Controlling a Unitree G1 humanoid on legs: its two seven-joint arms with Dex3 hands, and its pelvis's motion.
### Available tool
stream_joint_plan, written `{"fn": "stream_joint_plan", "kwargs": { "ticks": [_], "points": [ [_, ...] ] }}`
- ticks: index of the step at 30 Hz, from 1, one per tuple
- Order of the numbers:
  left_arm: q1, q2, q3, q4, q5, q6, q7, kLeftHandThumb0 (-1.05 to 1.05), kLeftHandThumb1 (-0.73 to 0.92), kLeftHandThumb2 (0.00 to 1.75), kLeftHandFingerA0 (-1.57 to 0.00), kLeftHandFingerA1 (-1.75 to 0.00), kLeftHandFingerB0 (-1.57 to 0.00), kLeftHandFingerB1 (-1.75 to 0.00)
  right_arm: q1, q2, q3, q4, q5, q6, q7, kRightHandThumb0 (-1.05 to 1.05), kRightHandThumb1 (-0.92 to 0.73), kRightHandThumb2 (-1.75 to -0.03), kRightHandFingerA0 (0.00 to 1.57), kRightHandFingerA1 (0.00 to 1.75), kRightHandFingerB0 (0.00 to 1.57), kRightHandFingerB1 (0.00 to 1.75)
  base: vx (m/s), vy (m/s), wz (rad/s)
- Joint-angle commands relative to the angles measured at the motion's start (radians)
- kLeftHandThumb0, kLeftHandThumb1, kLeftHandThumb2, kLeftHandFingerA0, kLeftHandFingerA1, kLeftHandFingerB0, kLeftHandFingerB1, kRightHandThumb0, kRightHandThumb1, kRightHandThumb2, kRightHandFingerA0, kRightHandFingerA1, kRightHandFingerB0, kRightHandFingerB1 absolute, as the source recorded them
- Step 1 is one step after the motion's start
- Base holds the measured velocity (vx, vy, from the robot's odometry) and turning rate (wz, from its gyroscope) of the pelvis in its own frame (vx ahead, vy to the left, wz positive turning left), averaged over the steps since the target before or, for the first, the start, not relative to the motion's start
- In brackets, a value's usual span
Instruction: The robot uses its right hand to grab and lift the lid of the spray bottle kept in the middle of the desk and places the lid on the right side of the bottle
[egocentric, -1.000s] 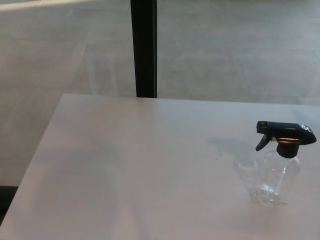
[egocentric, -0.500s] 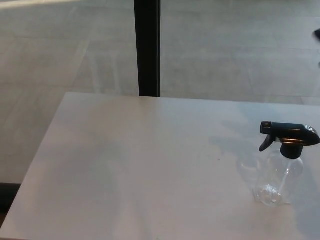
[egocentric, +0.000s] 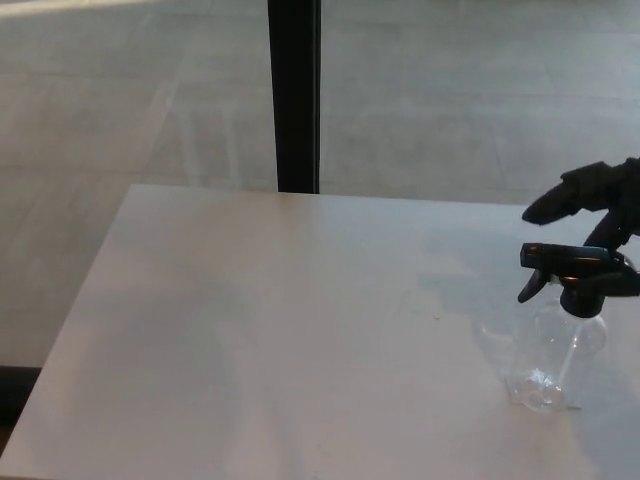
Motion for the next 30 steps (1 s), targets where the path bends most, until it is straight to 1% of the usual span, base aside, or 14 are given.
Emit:
{"fn": "stream_joint_plan", "kwargs": {
  "ticks": [1,2,4,7,8,11,12,14,16,17,20,21,24,30],
  "points": [
    [0.012,0.023,-0.027,0.006,0.025,-0.034,0.001,-0.82,0.87,0.66,-0.55,-0.51,-0.38,-0.41,-0.007,-0.025,0.027,0.016,-0.122,-0.016,0.033,-0.74,-0.51,-0.56,0.57,0.86,0.52,0.38,0.0,0.0,0.0],
    [0.011,0.024,-0.028,0.007,0.022,-0.03,0.006,-0.82,0.87,0.66,-0.55,-0.51,-0.38,-0.41,-0.007,-0.026,0.032,0.015,-0.142,-0.023,0.033,-0.74,-0.51,-0.56,0.57,0.86,0.52,0.38,0.0,0.0,0.0],
    [0.009,0.023,-0.024,0.008,0.013,-0.024,0.007,-0.81,0.85,0.65,-0.55,-0.52,-0.38,-0.41,-0.01,-0.035,0.052,0.003,-0.196,-0.04,0.024,-0.77,-0.48,-0.6,0.72,1.68,0.5,0.39,0.0,0.0,0.0],
    [0.016,0.025,-0.036,0.002,0.02,-0.037,-0.003,-0.85,0.86,0.66,-0.55,-0.54,-0.36,-0.42,-0.02,-0.055,0.096,-0.009,-0.287,-0.093,0.016,-0.79,-0.56,-0.58,0.53,1.01,0.46,0.36,0.0,0.0,0.0],
    [0.018,0.022,-0.037,0.002,0.021,-0.04,-0.004,-0.87,0.7,1.08,-0.48,-0.61,-0.32,-0.53,-0.03,-0.064,0.12,-0.021,-0.326,-0.095,0.025,-0.86,-0.5,-0.9,0.49,0.69,0.37,0.46,0.0,0.0,0.0],
    [0.017,0.017,-0.035,0.011,0.016,-0.035,0.001,-0.84,0.85,0.66,-0.54,-0.51,-0.36,-0.4,-0.027,-0.07,0.143,-0.077,-0.378,-0.079,0.027,-0.66,-0.64,-0.6,0.66,0.74,0.43,0.36,0.0,0.0,0.0],
    [0.018,0.017,-0.037,0.011,0.018,-0.036,0.003,-0.88,0.71,1.08,-0.48,-0.6,-0.33,-0.52,-0.021,-0.066,0.14,-0.082,-0.38,-0.079,0.016,-0.58,-0.67,-0.6,0.74,0.82,0.43,0.38,0.0,0.0,0.0],
    [0.019,0.018,-0.044,0.009,0.024,-0.04,0.006,-0.85,0.7,1.08,-0.49,-0.61,-0.33,-0.53,-0.004,-0.056,0.133,-0.102,-0.395,-0.081,-0.021,-0.59,-0.55,-0.95,0.79,0.89,0.35,0.53,0.0,0.0,0.0],
    [0.022,0.019,-0.053,0.004,0.029,-0.045,0.01,-0.79,0.68,1.09,-0.47,-0.62,-0.31,-0.52,0.009,-0.047,0.124,-0.125,-0.408,-0.066,-0.04,-0.51,-0.7,-0.61,0.74,0.79,0.46,0.37,0.0,0.0,0.0],
    [0.022,0.019,-0.053,0.004,0.026,-0.045,0.009,-0.83,0.87,0.66,-0.53,-0.53,-0.38,-0.41,0.015,-0.042,0.118,-0.13,-0.413,-0.067,-0.052,-0.49,-0.71,-0.61,0.8,0.95,0.49,0.38,0.0,0.0,0.0],
    [0.023,0.017,-0.054,0.007,0.021,-0.046,0.009,-0.82,0.71,1.09,-0.48,-0.62,-0.32,-0.53,0.037,-0.017,0.095,-0.139,-0.422,-0.082,-0.114,-0.41,-0.72,-0.62,0.83,1.25,0.54,0.4,0.0,0.0,0.0],
    [0.022,0.015,-0.054,0.007,0.019,-0.046,0.013,-0.81,0.88,0.66,-0.54,-0.52,-0.37,-0.41,0.042,-0.008,0.088,-0.137,-0.428,-0.097,-0.138,-0.36,-0.72,-0.64,0.82,1.45,0.57,0.43,0.0,0.0,0.0],
    [0.023,0.017,-0.052,0.008,0.015,-0.041,0.015,-0.81,0.88,0.67,-0.54,-0.52,-0.38,-0.4,0.056,0.006,0.072,-0.148,-0.456,-0.103,-0.185,-0.25,-0.79,-0.64,0.79,1.67,0.64,0.42,0.0,0.0,0.0],
    [0.025,0.021,-0.045,-0.001,0.003,-0.032,0.011,-0.82,0.89,0.66,-0.55,-0.54,-0.38,-0.41,0.087,0.043,0.009,-0.105,-0.463,-0.197,-0.326,-0.2,-0.61,-0.97,0.93,1.72,0.95,0.97,0.0,0.0,0.0]
  ]
}}
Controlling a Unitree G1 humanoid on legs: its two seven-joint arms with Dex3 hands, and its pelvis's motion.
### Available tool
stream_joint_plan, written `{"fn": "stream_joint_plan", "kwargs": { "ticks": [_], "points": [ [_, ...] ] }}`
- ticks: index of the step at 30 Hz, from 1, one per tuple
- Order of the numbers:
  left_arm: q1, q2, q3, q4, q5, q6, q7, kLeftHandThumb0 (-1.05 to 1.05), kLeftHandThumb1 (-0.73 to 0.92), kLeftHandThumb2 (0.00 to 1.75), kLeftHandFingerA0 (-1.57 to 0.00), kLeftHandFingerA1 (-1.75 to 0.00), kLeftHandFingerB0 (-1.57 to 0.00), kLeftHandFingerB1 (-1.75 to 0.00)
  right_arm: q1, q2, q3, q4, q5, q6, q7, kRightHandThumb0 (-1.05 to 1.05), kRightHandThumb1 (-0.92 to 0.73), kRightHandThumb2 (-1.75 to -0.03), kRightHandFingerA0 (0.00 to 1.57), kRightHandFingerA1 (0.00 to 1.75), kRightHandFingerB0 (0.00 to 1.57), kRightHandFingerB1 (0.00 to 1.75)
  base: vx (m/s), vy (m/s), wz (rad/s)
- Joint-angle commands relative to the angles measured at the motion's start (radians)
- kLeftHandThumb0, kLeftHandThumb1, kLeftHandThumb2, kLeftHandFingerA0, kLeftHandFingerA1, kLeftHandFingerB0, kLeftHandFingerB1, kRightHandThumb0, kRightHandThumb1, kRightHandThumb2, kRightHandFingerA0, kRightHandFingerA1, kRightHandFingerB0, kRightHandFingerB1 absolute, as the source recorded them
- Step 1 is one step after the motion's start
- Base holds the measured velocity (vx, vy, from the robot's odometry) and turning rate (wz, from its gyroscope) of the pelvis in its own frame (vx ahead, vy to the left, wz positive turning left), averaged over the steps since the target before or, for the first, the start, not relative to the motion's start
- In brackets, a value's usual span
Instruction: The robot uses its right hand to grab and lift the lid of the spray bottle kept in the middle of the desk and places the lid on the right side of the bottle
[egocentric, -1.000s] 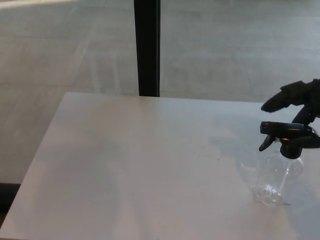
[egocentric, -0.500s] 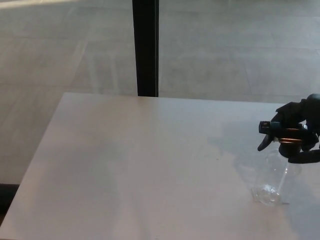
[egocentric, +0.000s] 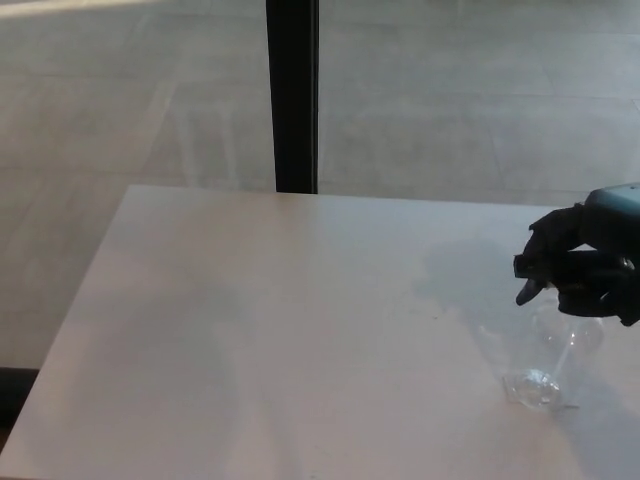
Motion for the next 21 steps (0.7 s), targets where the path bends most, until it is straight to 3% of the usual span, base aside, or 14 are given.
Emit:
{"fn": "stream_joint_plan", "kwargs": {
  "ticks": [1,2,3,5,7,10,11,12,13,15,16,17,18,21],
  "points": [
    [0.009,0.021,0.005,0.005,0.0,-0.022,0.004,-0.83,0.88,0.67,-0.52,-0.52,-0.38,-0.41,0.039,0.026,-0.075,0.025,-0.099,-0.106,-0.216,-0.2,-0.62,-0.97,0.96,1.74,0.89,1.04,0.0,0.0,0.0],
    [0.01,0.022,0.004,0.005,0.001,-0.021,0.005,-0.83,0.88,0.66,-0.53,-0.52,-0.39,-0.41,0.042,0.025,-0.077,0.029,-0.111,-0.121,-0.235,-0.21,-0.63,-0.97,0.94,1.75,0.87,1.06,0.0,0.0,0.0],
    [0.01,0.022,0.003,0.004,0.002,-0.022,0.006,-0.79,0.69,1.09,-0.47,-0.61,-0.32,-0.53,0.044,0.024,-0.079,0.033,-0.115,-0.133,-0.248,-0.21,-0.63,-0.93,0.96,1.74,0.87,0.99,0.0,0.0,0.0],
    [0.012,0.02,-0.002,0.008,0.008,-0.028,0.013,-0.82,0.89,0.67,-0.54,-0.5,-0.39,-0.4,0.054,0.014,-0.083,0.037,-0.147,-0.152,-0.284,-0.3,-0.68,-0.67,0.9,1.72,0.89,0.7,0.0,0.0,0.0],
    [0.018,0.021,-0.007,0.003,0.013,-0.035,0.001,-0.87,0.73,1.1,-0.47,-0.6,-0.32,-0.53,0.058,0.015,-0.087,0.042,-0.15,-0.157,-0.292,-0.3,-0.67,-0.65,0.93,1.74,0.89,0.73,0.0,0.0,0.0],
    [0.022,0.017,-0.003,0.012,0.011,-0.041,0.009,-0.86,0.71,1.09,-0.5,-0.61,-0.33,-0.52,0.072,0.021,-0.103,0.061,-0.147,-0.191,-0.329,-0.26,-0.63,-0.78,0.98,1.73,0.87,0.95,0.0,0.0,0.0],
    [0.019,0.016,-0.003,0.015,0.01,-0.036,0.015,-0.84,0.87,0.66,-0.55,-0.51,-0.38,-0.4,0.073,0.022,-0.106,0.066,-0.152,-0.199,-0.34,-0.29,-0.63,-0.8,0.93,1.75,0.86,1.05,0.0,0.0,0.0],
    [0.021,0.018,-0.006,0.012,0.013,-0.033,0.012,-0.81,0.71,1.09,-0.47,-0.6,-0.3,-0.52,0.074,0.024,-0.112,0.077,-0.152,-0.216,-0.357,-0.28,-0.64,-0.92,0.93,1.75,0.74,1.52,0.0,0.0,0.0],
    [0.022,0.019,-0.006,0.01,0.012,-0.032,0.011,-0.83,0.89,0.66,-0.55,-0.52,-0.38,-0.4,0.073,0.024,-0.115,0.084,-0.154,-0.226,-0.368,-0.27,-0.61,-0.93,0.92,1.75,0.66,1.64,0.0,0.0,0.0],
    [0.023,0.018,-0.005,0.01,0.01,-0.032,0.012,-0.84,0.72,1.09,-0.49,-0.61,-0.32,-0.53,0.07,0.023,-0.119,0.088,-0.159,-0.23,-0.369,-0.22,-0.59,-0.98,1.09,1.74,0.7,1.47,0.0,0.0,0.0],
    [0.023,0.019,-0.006,0.009,0.011,-0.033,0.012,-0.83,0.88,0.66,-0.55,-0.53,-0.37,-0.41,0.066,0.022,-0.124,0.085,-0.158,-0.226,-0.361,-0.26,-0.59,-0.97,0.89,1.75,0.66,1.6,0.0,0.0,0.0],
    [0.024,0.019,-0.008,0.008,0.014,-0.035,0.012,-0.83,0.72,1.1,-0.49,-0.62,-0.32,-0.53,0.063,0.022,-0.132,0.091,-0.156,-0.236,-0.37,-0.2,-0.6,-0.95,1.07,1.75,0.68,1.44,0.0,0.0,0.0],
    [0.024,0.019,-0.009,0.009,0.015,-0.036,0.014,-0.85,0.88,0.66,-0.55,-0.52,-0.37,-0.4,0.057,0.022,-0.143,0.1,-0.155,-0.251,-0.386,-0.35,-0.56,-1.08,1.16,1.33,0.87,1.13,0.0,0.0,0.0],
    [0.022,0.022,-0.014,0.011,0.019,-0.036,0.016,-0.84,0.71,1.1,-0.47,-0.6,-0.3,-0.51,0.044,0.023,-0.163,0.118,-0.158,-0.278,-0.413,-0.23,-0.61,-0.9,1.12,1.71,0.7,1.37,0.0,0.0,0.0]
  ]
}}
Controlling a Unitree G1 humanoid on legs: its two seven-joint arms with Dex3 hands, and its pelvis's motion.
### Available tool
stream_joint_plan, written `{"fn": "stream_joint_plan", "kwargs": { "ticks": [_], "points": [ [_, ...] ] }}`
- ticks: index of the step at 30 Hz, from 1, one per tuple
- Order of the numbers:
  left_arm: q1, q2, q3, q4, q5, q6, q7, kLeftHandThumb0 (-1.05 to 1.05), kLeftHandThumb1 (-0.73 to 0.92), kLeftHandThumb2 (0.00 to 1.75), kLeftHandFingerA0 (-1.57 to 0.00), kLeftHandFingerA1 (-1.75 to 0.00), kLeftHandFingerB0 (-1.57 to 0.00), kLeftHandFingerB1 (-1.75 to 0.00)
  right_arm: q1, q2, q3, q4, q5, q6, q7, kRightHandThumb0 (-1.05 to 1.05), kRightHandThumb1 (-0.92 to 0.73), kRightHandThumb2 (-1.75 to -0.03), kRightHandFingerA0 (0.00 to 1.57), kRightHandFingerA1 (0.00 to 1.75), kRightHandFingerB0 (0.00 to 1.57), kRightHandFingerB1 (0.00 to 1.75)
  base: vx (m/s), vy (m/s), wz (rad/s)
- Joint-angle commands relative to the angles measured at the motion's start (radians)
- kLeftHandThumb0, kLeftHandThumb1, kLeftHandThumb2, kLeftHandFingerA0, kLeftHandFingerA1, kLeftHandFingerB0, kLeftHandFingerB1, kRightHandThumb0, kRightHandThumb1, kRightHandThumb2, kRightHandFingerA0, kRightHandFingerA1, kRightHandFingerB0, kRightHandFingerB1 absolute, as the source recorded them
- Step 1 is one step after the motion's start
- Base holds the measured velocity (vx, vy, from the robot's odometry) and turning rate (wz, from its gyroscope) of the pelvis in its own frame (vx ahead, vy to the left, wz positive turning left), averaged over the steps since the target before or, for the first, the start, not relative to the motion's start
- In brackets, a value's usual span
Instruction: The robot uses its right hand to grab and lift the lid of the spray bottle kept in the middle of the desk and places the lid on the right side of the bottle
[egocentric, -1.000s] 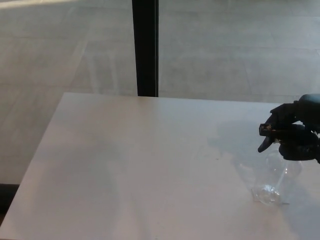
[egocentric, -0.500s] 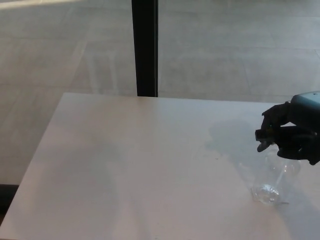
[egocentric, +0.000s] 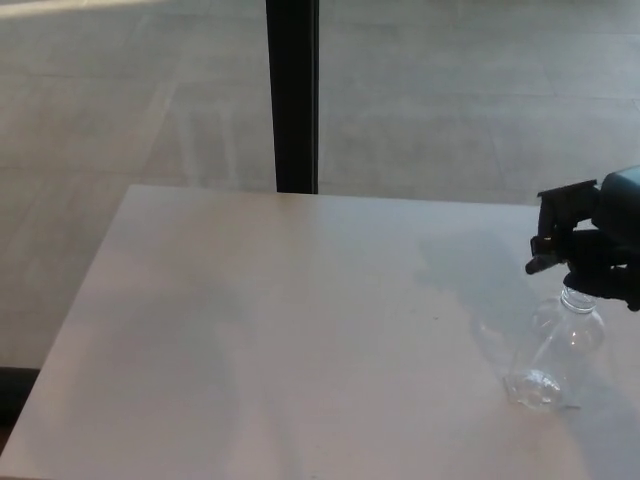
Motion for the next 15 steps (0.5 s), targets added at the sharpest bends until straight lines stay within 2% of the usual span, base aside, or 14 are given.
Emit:
{"fn": "stream_joint_plan", "kwargs": {
  "ticks": [1,2,3,5,6,7,8,9,10,11,12,13,15],
  "points": [
    [0.013,0.022,-0.015,0.01,0.023,-0.043,0.015,-0.84,0.7,1.11,-0.47,-0.6,-0.28,-0.51,-0.018,-0.009,-0.08,0.051,-0.054,-0.107,-0.169,-0.23,-0.62,-0.9,0.88,1.75,0.66,1.53,0.0,0.0,0.0],
    [0.009,0.023,-0.01,0.013,0.017,-0.033,0.013,-0.85,0.7,1.1,-0.47,-0.6,-0.28,-0.5,-0.023,-0.009,-0.09,0.06,-0.049,-0.113,-0.171,-0.22,-0.63,-0.93,0.86,1.75,0.62,1.56,0.0,0.0,0.0],
    [0.009,0.023,-0.009,0.013,0.015,-0.031,0.01,-0.87,0.89,0.66,-0.53,-0.51,-0.36,-0.39,-0.026,-0.01,-0.097,0.062,-0.045,-0.116,-0.17,-0.21,-0.65,-1.01,0.88,1.75,0.69,1.46,0.0,0.0,0.0],
    [0.01,0.021,-0.005,0.014,0.01,-0.032,0.012,-0.86,0.89,0.67,-0.54,-0.5,-0.37,-0.4,-0.046,-0.018,-0.129,0.065,-0.025,-0.117,-0.144,-0.2,-0.66,-0.94,0.85,1.75,0.69,1.4,0.0,0.0,0.0],
    [0.009,0.021,-0.002,0.014,0.007,-0.029,0.011,-0.84,0.7,1.1,-0.47,-0.6,-0.29,-0.51,-0.058,-0.021,-0.141,0.072,-0.023,-0.115,-0.136,-0.18,-0.61,-0.92,1.03,1.72,0.77,1.38,0.0,0.0,0.0],
    [0.012,0.023,-0.007,0.014,0.012,-0.034,0.014,-0.88,0.73,1.1,-0.5,-0.6,-0.33,-0.52,-0.074,-0.023,-0.158,0.079,-0.015,-0.106,-0.122,-0.19,-0.66,-0.93,0.85,1.72,0.7,1.38,0.0,0.0,0.0],
    [0.012,0.024,-0.009,0.015,0.014,-0.036,0.014,-0.82,0.68,1.08,-0.49,-0.6,-0.32,-0.52,-0.088,-0.023,-0.172,0.096,-0.006,-0.113,-0.123,-0.22,-0.59,-0.93,1.02,1.69,0.8,1.34,0.0,0.0,0.0],
    [0.011,0.024,-0.01,0.016,0.016,-0.036,0.015,-0.87,0.72,1.11,-0.48,-0.6,-0.3,-0.51,-0.113,-0.026,-0.189,0.138,0.007,-0.134,-0.134,-0.26,-0.61,-0.9,1.04,1.64,0.77,1.26,0.0,0.0,0.0],
    [0.011,0.024,-0.01,0.016,0.016,-0.036,0.015,-0.87,0.72,1.11,-0.48,-0.6,-0.3,-0.51,-0.116,-0.023,-0.193,0.146,0.006,-0.141,-0.134,-0.26,-0.61,-0.9,1.04,1.64,0.77,1.26,0.0,0.0,0.0],
    [0.012,0.025,-0.012,0.014,0.016,-0.035,0.012,-0.86,0.89,0.66,-0.55,-0.52,-0.38,-0.4,-0.143,-0.03,-0.216,0.159,0.022,-0.131,-0.119,-0.27,-0.66,-0.95,0.85,1.75,0.67,1.48,0.0,0.0,0.0],
    [0.013,0.026,-0.015,0.009,0.017,-0.034,0.01,-0.86,0.9,0.67,-0.54,-0.52,-0.38,-0.4,-0.165,-0.039,-0.239,0.16,0.04,-0.122,-0.103,-0.26,-0.64,-1.02,0.85,1.75,0.68,1.48,0.0,0.0,0.0],
    [0.014,0.026,-0.018,0.008,0.02,-0.04,0.014,-0.88,0.73,1.11,-0.5,-0.61,-0.33,-0.52,-0.18,-0.049,-0.258,0.141,0.048,-0.106,-0.082,-0.27,-0.64,-1.06,0.87,1.75,0.68,1.49,0.0,0.0,0.0],
    [0.011,0.028,-0.016,0.014,0.016,-0.036,0.014,-0.89,0.72,1.11,-0.5,-0.61,-0.33,-0.53,-0.225,-0.063,-0.295,0.147,0.074,-0.09,-0.061,-0.26,-0.62,-1.06,0.88,1.75,0.68,1.49,0.0,0.0,0.0]
  ]
}}
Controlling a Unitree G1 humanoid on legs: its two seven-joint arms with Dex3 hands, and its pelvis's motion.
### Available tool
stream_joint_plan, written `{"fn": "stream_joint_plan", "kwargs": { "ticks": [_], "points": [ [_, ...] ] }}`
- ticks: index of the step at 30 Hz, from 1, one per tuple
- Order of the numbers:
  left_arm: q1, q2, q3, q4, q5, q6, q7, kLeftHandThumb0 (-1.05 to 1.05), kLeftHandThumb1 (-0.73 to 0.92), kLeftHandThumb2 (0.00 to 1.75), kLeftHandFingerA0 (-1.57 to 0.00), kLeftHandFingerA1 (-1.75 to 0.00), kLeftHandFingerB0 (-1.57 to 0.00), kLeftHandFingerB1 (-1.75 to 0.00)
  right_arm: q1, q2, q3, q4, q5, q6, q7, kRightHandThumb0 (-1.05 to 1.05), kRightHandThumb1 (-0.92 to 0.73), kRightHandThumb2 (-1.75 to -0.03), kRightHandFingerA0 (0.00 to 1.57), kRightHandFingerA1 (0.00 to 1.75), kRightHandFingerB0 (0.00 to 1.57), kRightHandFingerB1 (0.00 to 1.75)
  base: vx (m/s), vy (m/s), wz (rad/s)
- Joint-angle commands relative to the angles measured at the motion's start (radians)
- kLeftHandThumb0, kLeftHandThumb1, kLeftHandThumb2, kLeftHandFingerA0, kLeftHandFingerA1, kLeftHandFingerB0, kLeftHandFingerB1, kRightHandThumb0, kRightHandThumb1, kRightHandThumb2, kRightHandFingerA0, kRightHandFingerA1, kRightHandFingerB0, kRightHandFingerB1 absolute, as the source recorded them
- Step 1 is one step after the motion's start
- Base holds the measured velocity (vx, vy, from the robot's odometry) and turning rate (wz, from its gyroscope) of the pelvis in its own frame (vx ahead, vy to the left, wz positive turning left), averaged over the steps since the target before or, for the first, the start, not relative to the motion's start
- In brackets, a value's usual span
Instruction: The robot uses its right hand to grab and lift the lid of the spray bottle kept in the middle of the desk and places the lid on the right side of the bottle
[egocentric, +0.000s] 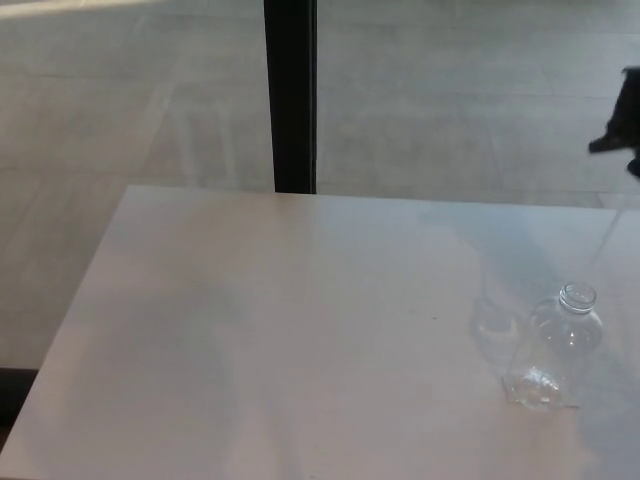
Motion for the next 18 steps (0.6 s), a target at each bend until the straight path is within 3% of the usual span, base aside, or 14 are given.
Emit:
{"fn": "stream_joint_plan", "kwargs": {
  "ticks": [1,2,5,6,8,9,10,11,12,13,15,16,17,18],
  "points": [
    [0.004,0.029,-0.004,0.004,0.015,-0.021,0.015,-0.91,0.74,1.11,-0.49,-0.6,-0.32,-0.52,-0.115,-0.051,-0.085,0.023,0.068,0.033,0.039,-0.25,-0.6,-1.08,0.9,1.75,0.73,1.41,0.0,0.0,0.0],
    [0.004,0.029,-0.004,0.005,0.014,-0.022,0.015,-0.88,0.72,1.11,-0.48,-0.59,-0.31,-0.51,-0.138,-0.066,-0.101,0.04,0.08,0.038,0.051,-0.25,-0.61,-1.06,0.91,1.75,0.75,1.35,0.0,0.0,0.0],
    [0.006,0.03,-0.003,0.003,0.013,-0.025,0.017,-0.87,0.73,1.11,-0.48,-0.6,-0.31,-0.52,-0.167,-0.076,-0.139,0.055,0.107,0.067,0.075,-0.27,-0.65,-0.98,0.88,1.75,0.7,1.42,0.0,0.0,0.0],
    [0.006,0.029,-0.001,0.005,0.011,-0.022,0.016,-0.85,0.88,0.67,-0.54,-0.5,-0.36,-0.4,-0.17,-0.075,-0.152,0.06,0.112,0.068,0.066,-0.24,-0.59,-1.01,0.88,1.71,0.73,1.38,0.0,0.0,0.0],
    [0.004,0.03,-0.002,0.008,0.011,-0.018,0.014,-0.86,0.89,0.66,-0.54,-0.49,-0.36,-0.39,-0.169,-0.076,-0.186,0.075,0.124,0.073,0.04,-0.26,-0.56,-1.07,0.9,1.69,0.75,1.38,0.0,0.0,0.0],
    [0.006,0.029,-0.005,0.011,0.015,-0.022,0.017,-0.86,0.71,1.11,-0.47,-0.59,-0.29,-0.51,-0.163,-0.074,-0.197,0.089,0.123,0.071,0.028,-0.28,-0.54,-1.11,0.91,1.68,0.75,1.39,0.0,0.0,0.0],
    [0.006,0.029,-0.005,0.011,0.016,-0.023,0.016,-0.86,0.89,0.67,-0.54,-0.49,-0.36,-0.39,-0.147,-0.069,-0.211,0.095,0.131,0.06,0.014,-0.25,-0.53,-1.11,0.92,1.67,0.78,1.34,0.0,0.0,0.0],
    [0.007,0.028,-0.006,0.012,0.016,-0.024,0.017,-0.87,0.88,0.67,-0.54,-0.49,-0.36,-0.39,-0.13,-0.058,-0.227,0.112,0.155,0.044,0.013,-0.26,-0.51,-1.14,0.92,1.65,0.8,1.33,0.0,0.0,0.0],
    [0.007,0.027,-0.006,0.012,0.016,-0.026,0.018,-0.84,0.69,1.1,-0.5,-0.61,-0.33,-0.54,-0.106,-0.045,-0.245,0.115,0.182,0.049,0.024,-0.31,-0.46,-1.09,1.0,1.59,0.86,1.29,0.0,0.0,0.0],
    [0.005,0.026,-0.001,0.012,0.009,-0.019,0.017,-0.89,0.72,1.1,-0.5,-0.61,-0.33,-0.52,-0.07,-0.037,-0.254,0.097,0.183,0.066,0.025,-0.25,-0.51,-1.1,0.91,1.61,0.83,1.27,0.0,0.0,0.0],
    [0.006,0.027,-0.006,0.01,0.013,-0.024,0.016,-0.85,0.72,1.1,-0.48,-0.6,-0.31,-0.52,0.022,-0.028,-0.253,0.07,0.156,0.08,0.015,-0.26,-0.56,-0.99,0.92,1.64,0.84,1.2,0.0,0.0,0.0],
    [0.006,0.027,-0.005,0.013,0.014,-0.024,0.019,-0.84,0.89,0.66,-0.56,-0.51,-0.38,-0.4,0.057,-0.022,-0.251,0.077,0.156,0.062,0.006,-0.25,-0.56,-0.99,0.95,1.63,0.85,1.21,0.0,0.0,0.0],
    [0.006,0.019,-0.009,0.012,0.016,-0.025,0.019,-0.85,0.89,0.66,-0.55,-0.51,-0.38,-0.4,0.1,-0.029,-0.246,0.075,0.147,0.07,0.016,-0.24,-0.62,-0.9,0.91,1.65,0.82,1.24,0.0,0.0,0.0],
    [0.009,0.019,-0.013,0.01,0.019,-0.028,0.017,-0.84,0.7,1.1,-0.5,-0.61,-0.34,-0.53,0.135,-0.032,-0.23,0.091,0.132,0.057,0.012,-0.25,-0.64,-0.91,0.92,1.64,0.83,1.18,0.0,0.0,0.0]
  ]
}}
